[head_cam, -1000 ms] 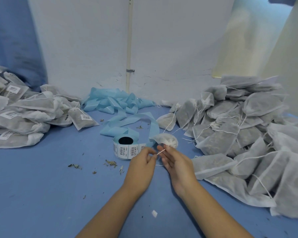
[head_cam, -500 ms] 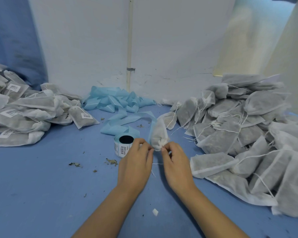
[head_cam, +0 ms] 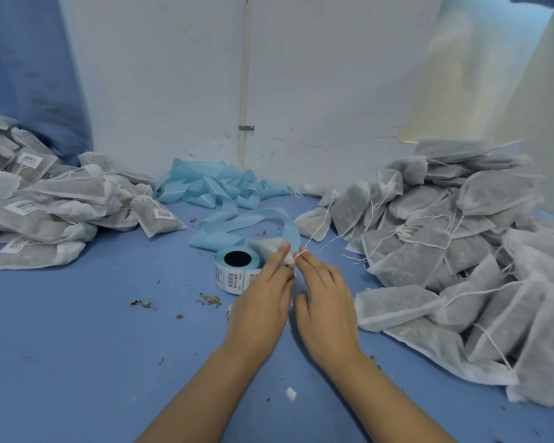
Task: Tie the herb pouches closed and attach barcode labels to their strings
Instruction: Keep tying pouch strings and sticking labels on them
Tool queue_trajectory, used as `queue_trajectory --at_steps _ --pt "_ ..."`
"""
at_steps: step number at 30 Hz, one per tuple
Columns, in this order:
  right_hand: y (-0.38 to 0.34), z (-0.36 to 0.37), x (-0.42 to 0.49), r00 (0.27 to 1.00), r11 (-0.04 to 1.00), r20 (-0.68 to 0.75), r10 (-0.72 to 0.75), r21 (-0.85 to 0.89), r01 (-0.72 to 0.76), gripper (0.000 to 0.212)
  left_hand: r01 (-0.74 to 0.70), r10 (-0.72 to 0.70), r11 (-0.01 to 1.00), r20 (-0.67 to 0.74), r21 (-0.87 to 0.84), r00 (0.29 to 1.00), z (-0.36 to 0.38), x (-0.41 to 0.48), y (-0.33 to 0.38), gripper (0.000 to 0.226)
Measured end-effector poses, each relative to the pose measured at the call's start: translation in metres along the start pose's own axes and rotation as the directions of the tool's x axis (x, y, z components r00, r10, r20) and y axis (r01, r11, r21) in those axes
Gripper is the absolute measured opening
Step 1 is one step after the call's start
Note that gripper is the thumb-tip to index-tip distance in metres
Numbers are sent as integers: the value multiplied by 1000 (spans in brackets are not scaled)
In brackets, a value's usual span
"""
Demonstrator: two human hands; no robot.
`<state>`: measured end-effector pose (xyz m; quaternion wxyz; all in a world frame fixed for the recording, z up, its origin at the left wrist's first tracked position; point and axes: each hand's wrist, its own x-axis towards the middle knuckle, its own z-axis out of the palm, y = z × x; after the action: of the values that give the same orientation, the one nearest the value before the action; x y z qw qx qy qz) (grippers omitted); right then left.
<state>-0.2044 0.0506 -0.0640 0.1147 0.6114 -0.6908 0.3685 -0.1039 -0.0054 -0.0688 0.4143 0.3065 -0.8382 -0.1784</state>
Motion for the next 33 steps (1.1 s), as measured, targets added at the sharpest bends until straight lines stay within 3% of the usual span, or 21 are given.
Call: queue_trajectory --at_steps 3,7,12,17,23,28,33 --pt "-1 -1 0 991 943 -68 114 322 -87 41 22 -22 992 -3 -127 1000 1 0 1 23" --pt "-1 -3 2 926 681 -38 377 689 -249 28 -20 18 989 -14 -146 1000 3 -2 3 15" --pt "5 -3 6 863 477 18 505 827 -297 24 13 -1 976 52 -216 999 3 -2 5 13" --pt "7 -3 9 828 353 61 557 885 -302 18 182 -173 936 55 -303 983 1 -4 7 14" --pt "3 -6 8 905 437 105 412 848 -298 15 251 -292 885 -48 -391 955 -4 -3 11 13" --pt "3 -4 5 954 674 47 295 698 -243 25 244 -285 906 -74 -345 956 -5 -4 8 13" --pt "2 -4 3 977 787 -7 214 593 -169 22 223 -250 934 -64 -279 966 -3 -5 6 10"
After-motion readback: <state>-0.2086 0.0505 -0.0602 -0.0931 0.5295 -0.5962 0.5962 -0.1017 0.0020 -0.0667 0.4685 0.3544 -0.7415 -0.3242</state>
